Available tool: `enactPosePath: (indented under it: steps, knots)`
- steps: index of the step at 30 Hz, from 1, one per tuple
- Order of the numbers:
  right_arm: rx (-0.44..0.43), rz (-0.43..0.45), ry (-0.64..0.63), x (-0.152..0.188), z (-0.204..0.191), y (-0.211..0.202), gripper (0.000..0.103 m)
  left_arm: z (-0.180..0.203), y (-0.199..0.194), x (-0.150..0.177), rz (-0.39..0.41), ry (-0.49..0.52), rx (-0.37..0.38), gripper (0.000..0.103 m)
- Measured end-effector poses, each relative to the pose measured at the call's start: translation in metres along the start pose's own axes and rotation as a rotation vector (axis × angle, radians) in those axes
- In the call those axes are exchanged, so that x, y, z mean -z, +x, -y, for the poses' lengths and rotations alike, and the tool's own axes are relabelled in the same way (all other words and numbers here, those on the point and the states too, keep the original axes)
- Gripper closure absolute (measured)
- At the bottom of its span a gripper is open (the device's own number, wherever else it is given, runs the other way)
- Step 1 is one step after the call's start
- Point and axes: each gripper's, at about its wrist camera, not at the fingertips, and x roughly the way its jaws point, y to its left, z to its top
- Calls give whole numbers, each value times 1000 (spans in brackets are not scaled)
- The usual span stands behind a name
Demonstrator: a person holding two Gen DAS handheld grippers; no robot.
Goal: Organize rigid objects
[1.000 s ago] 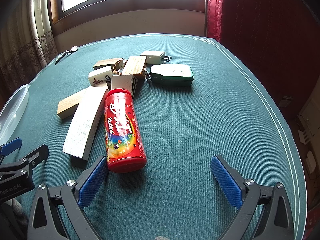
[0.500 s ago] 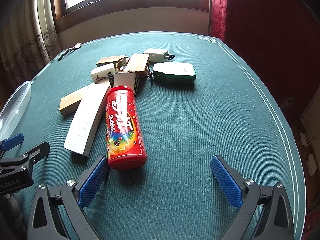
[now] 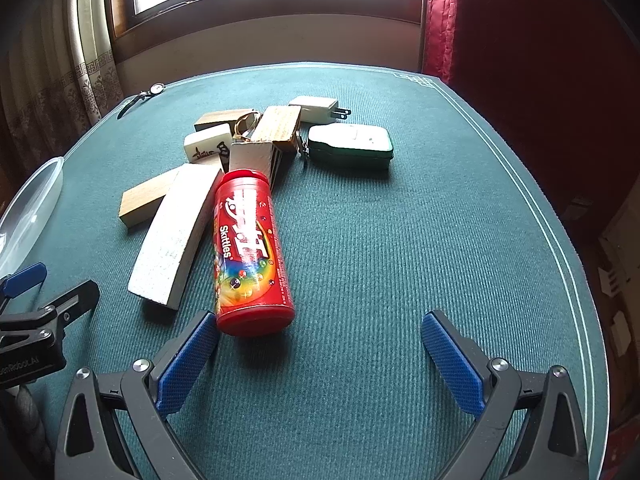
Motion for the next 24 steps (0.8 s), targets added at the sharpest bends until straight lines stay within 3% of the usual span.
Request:
enactPosePath:
  steps: [17, 24]
  knots:
    - [-1, -17, -17, -15, -7, 7, 2, 0, -3, 0, -1, -1, 5, 0]
    - [-18, 18, -60, -35, -23, 15, 26, 1, -3, -1, -2, 1, 3, 0]
